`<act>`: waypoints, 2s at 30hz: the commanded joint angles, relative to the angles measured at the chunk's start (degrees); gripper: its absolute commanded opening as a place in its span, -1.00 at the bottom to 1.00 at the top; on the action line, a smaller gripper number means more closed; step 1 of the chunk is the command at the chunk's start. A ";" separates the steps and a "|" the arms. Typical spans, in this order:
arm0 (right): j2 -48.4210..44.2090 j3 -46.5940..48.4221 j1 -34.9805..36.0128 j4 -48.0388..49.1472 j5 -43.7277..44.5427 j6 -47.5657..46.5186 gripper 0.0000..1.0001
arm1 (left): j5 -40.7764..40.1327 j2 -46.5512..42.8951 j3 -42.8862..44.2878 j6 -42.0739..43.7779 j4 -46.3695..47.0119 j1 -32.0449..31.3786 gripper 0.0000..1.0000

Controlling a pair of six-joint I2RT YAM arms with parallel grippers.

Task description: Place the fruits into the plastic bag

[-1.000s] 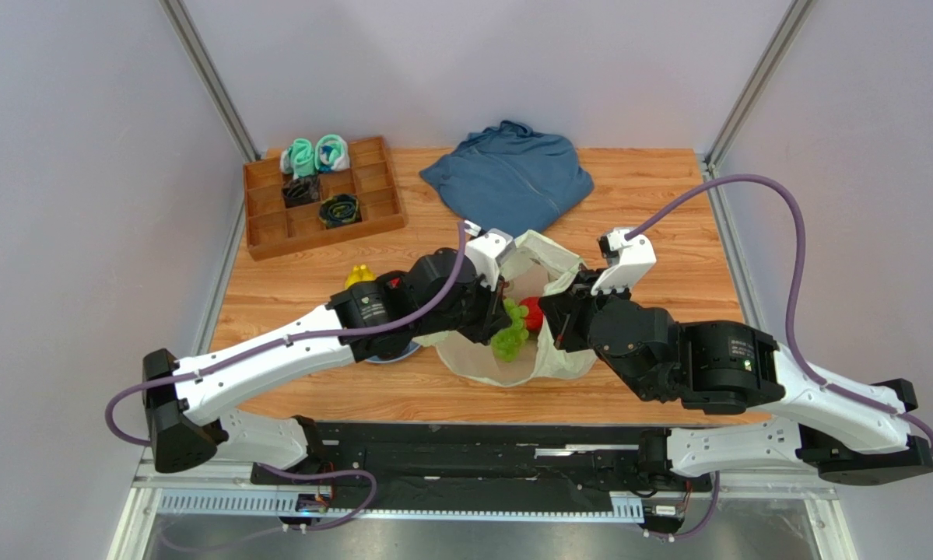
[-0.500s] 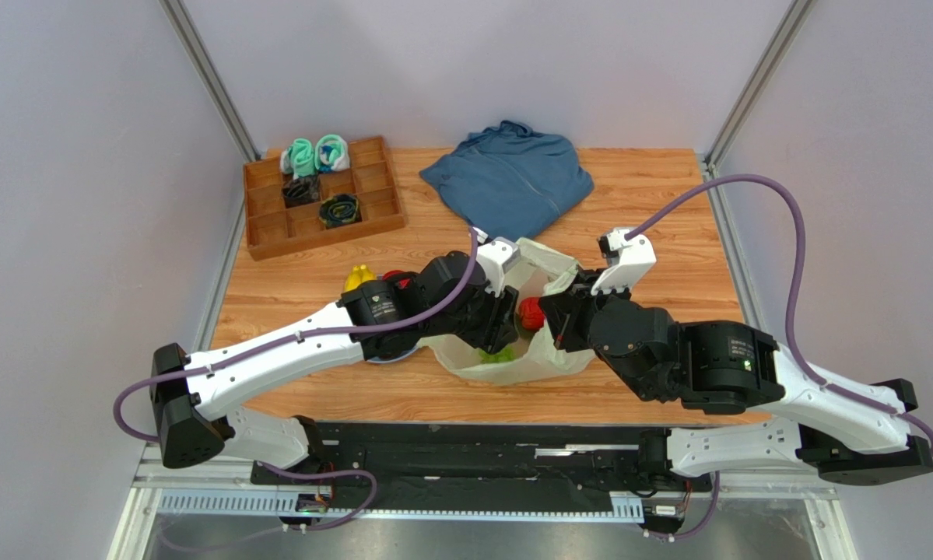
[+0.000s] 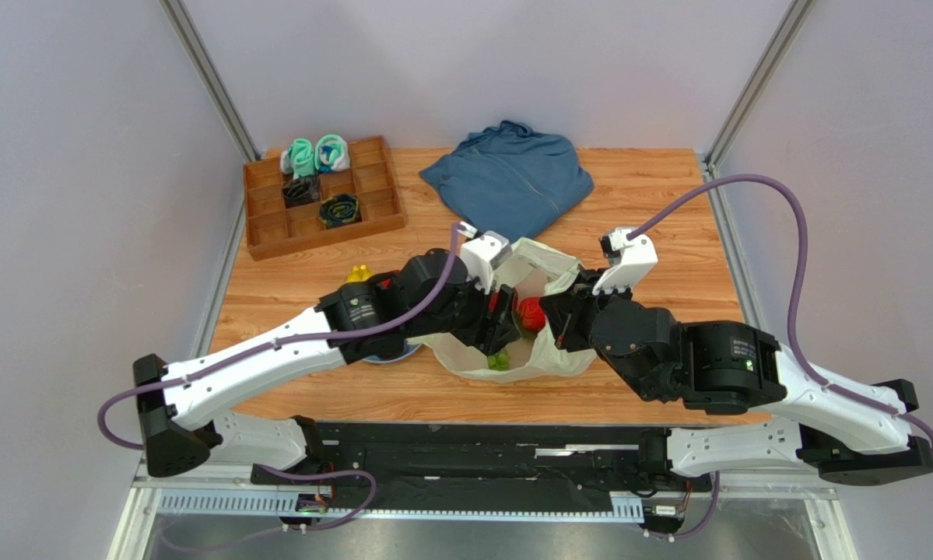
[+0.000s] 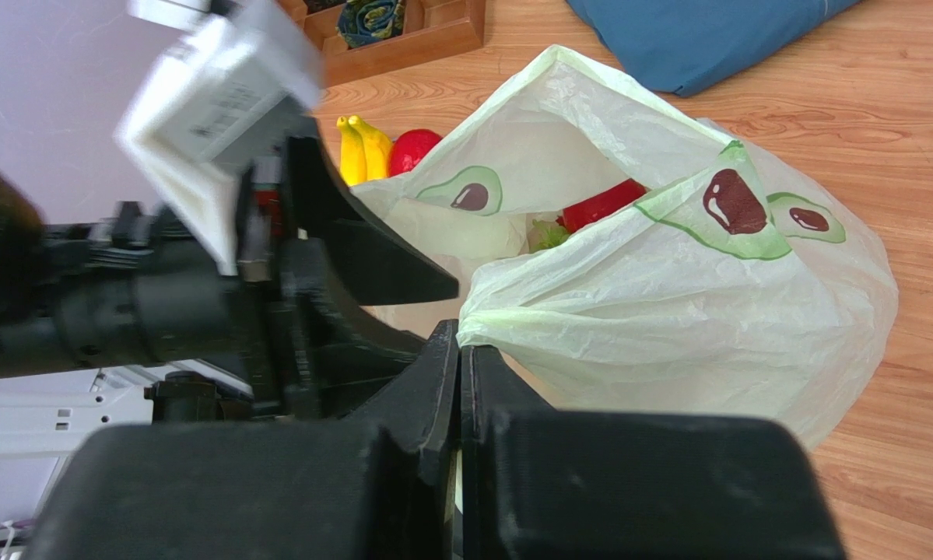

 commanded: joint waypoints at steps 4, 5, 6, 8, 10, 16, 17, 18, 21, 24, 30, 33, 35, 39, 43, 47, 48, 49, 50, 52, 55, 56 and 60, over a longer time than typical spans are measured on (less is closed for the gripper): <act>-0.49 1.23 -0.38 2.02 1.59 -0.30 -1.00 | 7.12 -16.51 -5.07 4.87 13.94 -0.24 0.56; -0.49 1.23 -0.38 2.11 1.67 -0.38 -1.00 | 6.86 -18.11 -5.86 5.05 14.73 -0.24 0.62; -0.40 1.14 -0.38 2.02 1.67 -0.38 -1.00 | 6.25 -19.61 -6.92 5.40 15.26 -0.24 0.65; -0.31 1.23 -0.38 2.02 1.67 -0.39 -1.00 | 2.05 -23.56 -7.54 6.19 14.75 -0.24 0.76; -0.13 1.23 -0.55 2.11 1.50 -0.39 -1.00 | -3.14 -26.02 -7.10 6.45 11.42 0.55 0.82; 0.48 1.49 -0.64 2.20 0.62 -0.82 -1.00 | -6.07 -29.90 -7.45 3.83 5.16 11.09 0.83; 0.48 1.58 -0.64 2.20 0.53 -0.91 -1.00 | -4.76 -30.08 -7.63 3.21 4.90 12.67 0.84; 0.48 1.49 -0.64 2.20 0.53 -0.83 -1.00 | -4.22 -30.08 -7.80 2.68 3.77 15.64 0.83; 0.22 1.49 -0.55 2.28 0.44 -0.74 -1.00 | -4.13 -29.12 -7.72 0.66 -0.09 20.66 0.84; -0.31 1.14 -0.55 2.28 0.35 -0.65 -1.00 | -6.76 -27.36 -8.15 -1.98 -6.23 25.40 0.84; -1.89 0.17 -0.55 2.28 0.53 0.14 -1.00 | -0.89 -27.44 -19.11 -9.97 -9.26 37.18 0.85; -2.24 -0.18 -0.64 2.28 0.44 0.41 -1.00 | 0.18 -26.84 -24.49 -11.39 -8.73 38.87 0.85; -2.24 -0.27 -0.64 2.28 0.27 0.41 -1.00 | -0.09 -25.60 -26.25 -11.04 -8.73 38.88 0.85; -1.98 -0.09 -0.64 2.37 0.18 0.41 -1.00 | -0.61 -20.08 -29.42 -9.29 -8.02 38.88 0.85; -1.80 0.17 -0.64 2.28 0.18 0.14 -1.00 | 0.26 -16.90 -30.04 -7.79 -6.09 38.79 0.79; -1.72 0.08 -0.64 2.37 0.27 0.14 -1.00 | 0.53 -14.27 -29.17 -6.21 -4.25 38.79 0.72; -1.63 0.17 -0.64 2.37 0.27 0.23 -1.00 | 0.53 -13.04 -28.99 -5.42 -4.07 38.79 0.68; -1.63 0.17 -0.73 2.55 0.27 0.23 -1.00 | 0.62 -12.33 -28.73 -4.98 -4.07 38.79 0.65; -1.63 0.17 -0.64 2.46 0.27 0.23 -1.00 | 0.62 -11.63 -28.29 -4.62 -3.89 38.79 0.64; -1.54 0.17 -0.64 2.63 0.53 0.14 -1.00 | 0.79 -9.43 -27.85 -3.48 -3.80 38.79 0.57; -1.28 0.43 -0.73 2.55 0.71 -0.12 -1.00 | 0.62 -6.88 -27.32 -2.34 -3.63 38.70 0.52; -1.28 0.52 -0.64 2.55 0.62 -0.03 -1.00 | 0.44 -6.36 -27.14 -2.16 -3.45 38.70 0.52; -1.01 0.79 -0.64 2.55 0.71 -0.47 -1.00 | 0.35 -4.60 -26.70 -1.72 -3.01 38.35 0.50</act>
